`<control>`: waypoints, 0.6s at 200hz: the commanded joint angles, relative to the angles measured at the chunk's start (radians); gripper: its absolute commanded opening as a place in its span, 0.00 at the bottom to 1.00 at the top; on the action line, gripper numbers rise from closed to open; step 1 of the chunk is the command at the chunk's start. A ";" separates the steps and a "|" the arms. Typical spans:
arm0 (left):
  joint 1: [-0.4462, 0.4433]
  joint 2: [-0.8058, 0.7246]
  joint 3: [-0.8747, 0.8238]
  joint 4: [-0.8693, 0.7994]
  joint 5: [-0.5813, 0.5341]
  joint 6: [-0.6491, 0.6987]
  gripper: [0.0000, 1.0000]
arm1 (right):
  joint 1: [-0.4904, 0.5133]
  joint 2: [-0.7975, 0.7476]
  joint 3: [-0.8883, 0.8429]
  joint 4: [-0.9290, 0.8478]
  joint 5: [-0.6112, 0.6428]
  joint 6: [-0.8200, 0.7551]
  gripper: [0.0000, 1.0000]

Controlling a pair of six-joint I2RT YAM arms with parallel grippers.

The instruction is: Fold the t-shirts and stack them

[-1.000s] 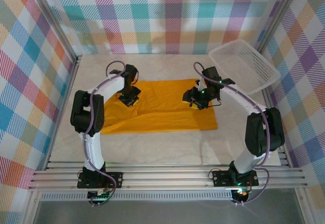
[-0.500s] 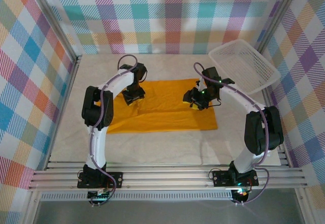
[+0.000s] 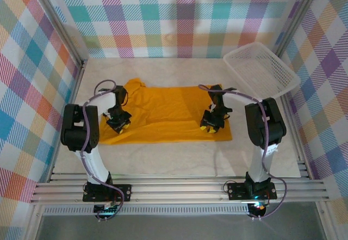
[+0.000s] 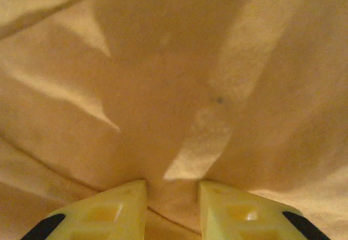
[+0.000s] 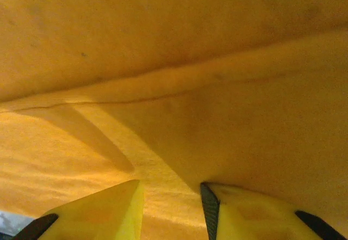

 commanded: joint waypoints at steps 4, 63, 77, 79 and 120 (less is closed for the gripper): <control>0.006 -0.045 -0.128 -0.024 -0.001 -0.028 0.31 | 0.028 -0.006 -0.018 -0.119 0.062 -0.032 0.37; 0.038 -0.064 0.212 -0.094 -0.059 0.015 0.46 | 0.025 -0.111 0.114 -0.096 0.082 -0.029 0.51; 0.073 0.046 0.374 -0.086 -0.019 -0.027 0.48 | -0.002 -0.046 0.225 -0.091 0.081 -0.027 0.52; 0.079 0.065 0.398 -0.087 -0.010 -0.035 0.48 | -0.008 -0.033 0.241 -0.089 0.076 -0.024 0.52; 0.104 0.449 0.911 -0.167 0.091 -0.188 0.53 | -0.072 0.163 0.524 -0.066 0.040 -0.027 0.53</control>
